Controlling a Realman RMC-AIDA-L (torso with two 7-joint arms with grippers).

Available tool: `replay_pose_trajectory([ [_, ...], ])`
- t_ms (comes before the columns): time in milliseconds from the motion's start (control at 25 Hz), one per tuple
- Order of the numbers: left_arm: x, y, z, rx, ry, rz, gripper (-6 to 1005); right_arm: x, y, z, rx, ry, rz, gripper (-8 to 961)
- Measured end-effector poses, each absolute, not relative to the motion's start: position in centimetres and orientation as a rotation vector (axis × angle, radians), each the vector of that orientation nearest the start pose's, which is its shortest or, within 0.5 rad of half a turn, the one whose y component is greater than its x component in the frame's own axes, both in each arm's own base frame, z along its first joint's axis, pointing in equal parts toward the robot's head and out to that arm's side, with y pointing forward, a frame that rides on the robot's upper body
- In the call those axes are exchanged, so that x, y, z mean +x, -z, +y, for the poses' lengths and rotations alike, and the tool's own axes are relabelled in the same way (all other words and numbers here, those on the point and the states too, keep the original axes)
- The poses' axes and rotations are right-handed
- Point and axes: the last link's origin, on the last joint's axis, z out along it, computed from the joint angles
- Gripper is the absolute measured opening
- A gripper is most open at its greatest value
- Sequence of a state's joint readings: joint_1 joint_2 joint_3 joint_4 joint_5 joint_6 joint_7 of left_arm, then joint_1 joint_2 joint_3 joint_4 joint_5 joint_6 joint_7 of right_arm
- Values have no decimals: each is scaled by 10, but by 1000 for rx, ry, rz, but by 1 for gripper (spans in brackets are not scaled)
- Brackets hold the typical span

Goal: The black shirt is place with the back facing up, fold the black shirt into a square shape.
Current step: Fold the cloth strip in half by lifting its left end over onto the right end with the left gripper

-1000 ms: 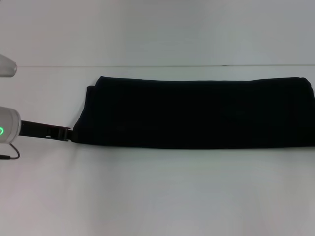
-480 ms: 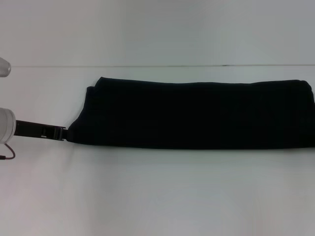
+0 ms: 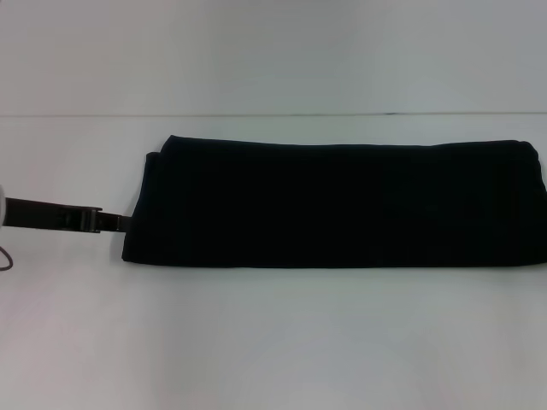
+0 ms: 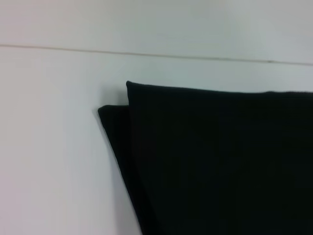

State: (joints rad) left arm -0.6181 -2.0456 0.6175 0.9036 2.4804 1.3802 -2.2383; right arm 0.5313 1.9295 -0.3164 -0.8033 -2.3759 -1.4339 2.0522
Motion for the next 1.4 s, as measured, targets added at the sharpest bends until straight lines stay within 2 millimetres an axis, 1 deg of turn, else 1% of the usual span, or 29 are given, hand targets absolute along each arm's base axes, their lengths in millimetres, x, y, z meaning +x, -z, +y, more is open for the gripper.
replay_pose_trajectory([
  [120, -291, -64, 371, -2269, 243, -1472, 211, 340, -128, 345, -2105, -579, 1363, 261],
  [240, -287, -67, 360, -2313, 308, -1553, 278, 328, -122, 346, -2166, -692, 1268, 377],
  [320, -283, -68, 355, -2341, 351, -1615, 324, 319, -115, 349, -2208, -738, 1202, 616],
  [400, -275, -69, 350, -2377, 405, -1713, 369, 311, -108, 355, -2250, -758, 1157, 696],
  [520, -269, -62, 350, -2380, 471, -1861, 603, 298, -95, 367, -2321, -746, 1105, 816],
  [560, -268, -58, 350, -2371, 487, -1907, 644, 294, -90, 370, -2353, -723, 1077, 856],
  [720, -267, -47, 354, -2294, 505, -2055, 810, 274, -84, 384, -2454, -652, 965, 927],
  [760, -267, -44, 354, -2266, 504, -2089, 819, 269, -83, 386, -2479, -646, 941, 945],
  [840, -270, -40, 355, -2189, 510, -2160, 837, 258, -84, 391, -2526, -634, 892, 945],
  [1040, -287, -31, 355, -1947, 572, -2318, 882, 240, -82, 401, -2574, -630, 817, 945],
  [1200, -297, -29, 353, -1807, 632, -2410, 909, 234, -80, 406, -2578, -631, 783, 945],
  [1400, -303, -25, 351, -1694, 635, -2487, 908, 229, -81, 408, -2576, -635, 761, 945],
])
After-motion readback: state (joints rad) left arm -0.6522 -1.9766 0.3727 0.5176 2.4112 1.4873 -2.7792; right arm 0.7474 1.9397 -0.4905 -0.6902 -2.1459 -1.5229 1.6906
